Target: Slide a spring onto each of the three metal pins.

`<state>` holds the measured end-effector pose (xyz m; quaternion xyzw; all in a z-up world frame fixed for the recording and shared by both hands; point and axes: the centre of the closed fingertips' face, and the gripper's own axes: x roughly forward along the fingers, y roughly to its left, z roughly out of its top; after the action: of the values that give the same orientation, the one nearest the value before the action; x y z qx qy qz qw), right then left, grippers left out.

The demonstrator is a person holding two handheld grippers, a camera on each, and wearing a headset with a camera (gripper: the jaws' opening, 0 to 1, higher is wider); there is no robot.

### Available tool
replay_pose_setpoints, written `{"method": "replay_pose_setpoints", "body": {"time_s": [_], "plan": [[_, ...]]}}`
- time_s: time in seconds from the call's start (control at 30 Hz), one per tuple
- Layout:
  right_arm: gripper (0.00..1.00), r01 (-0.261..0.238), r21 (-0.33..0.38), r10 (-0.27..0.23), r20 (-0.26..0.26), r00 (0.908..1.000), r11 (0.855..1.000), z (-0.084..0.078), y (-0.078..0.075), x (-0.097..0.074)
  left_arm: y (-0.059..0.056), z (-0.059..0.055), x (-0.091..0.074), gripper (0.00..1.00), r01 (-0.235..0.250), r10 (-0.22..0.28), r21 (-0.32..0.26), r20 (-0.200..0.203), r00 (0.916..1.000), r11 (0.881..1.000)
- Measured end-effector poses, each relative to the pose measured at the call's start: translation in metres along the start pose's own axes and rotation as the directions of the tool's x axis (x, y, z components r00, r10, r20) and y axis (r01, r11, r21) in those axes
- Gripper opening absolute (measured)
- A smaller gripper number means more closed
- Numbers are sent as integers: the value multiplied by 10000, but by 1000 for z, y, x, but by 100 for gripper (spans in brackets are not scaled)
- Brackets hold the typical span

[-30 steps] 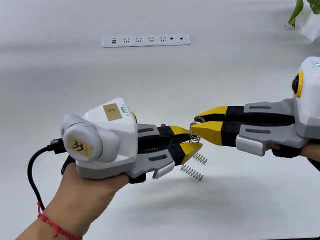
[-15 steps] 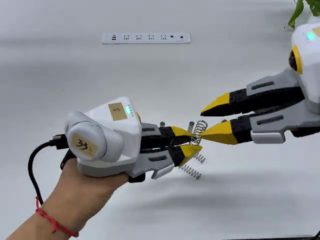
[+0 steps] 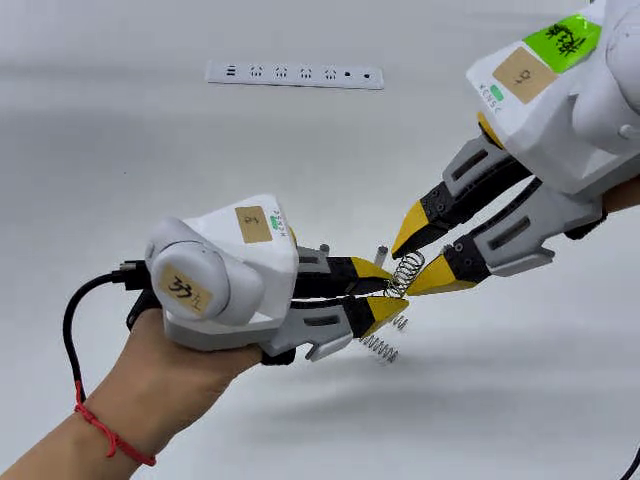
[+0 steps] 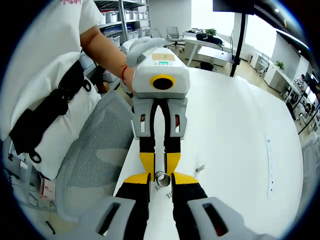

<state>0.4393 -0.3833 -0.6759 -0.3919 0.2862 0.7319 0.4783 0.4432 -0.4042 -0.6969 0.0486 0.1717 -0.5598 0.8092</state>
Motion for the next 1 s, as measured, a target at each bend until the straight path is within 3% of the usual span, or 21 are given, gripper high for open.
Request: {"method": "replay_pose_setpoints", "body": {"time_s": [0.07, 0.53, 1.0], "plan": [[18, -132, -125, 129, -255, 9996, 9998, -2, 2, 2, 0, 0, 0, 10, 18, -18, 29, 8, 10000, 10000], [12, -473, -439, 444, -656, 9969, 9979, 2, 2, 4, 2, 1, -4, 10, 36, -39, 161, 166, 9999, 9999], [12, -616, -356, 586, -797, 9951, 9975, 8, -1, 8, 3, -2, -10, 12, -41, 39, 86, 269, 9996, 10000]]}}
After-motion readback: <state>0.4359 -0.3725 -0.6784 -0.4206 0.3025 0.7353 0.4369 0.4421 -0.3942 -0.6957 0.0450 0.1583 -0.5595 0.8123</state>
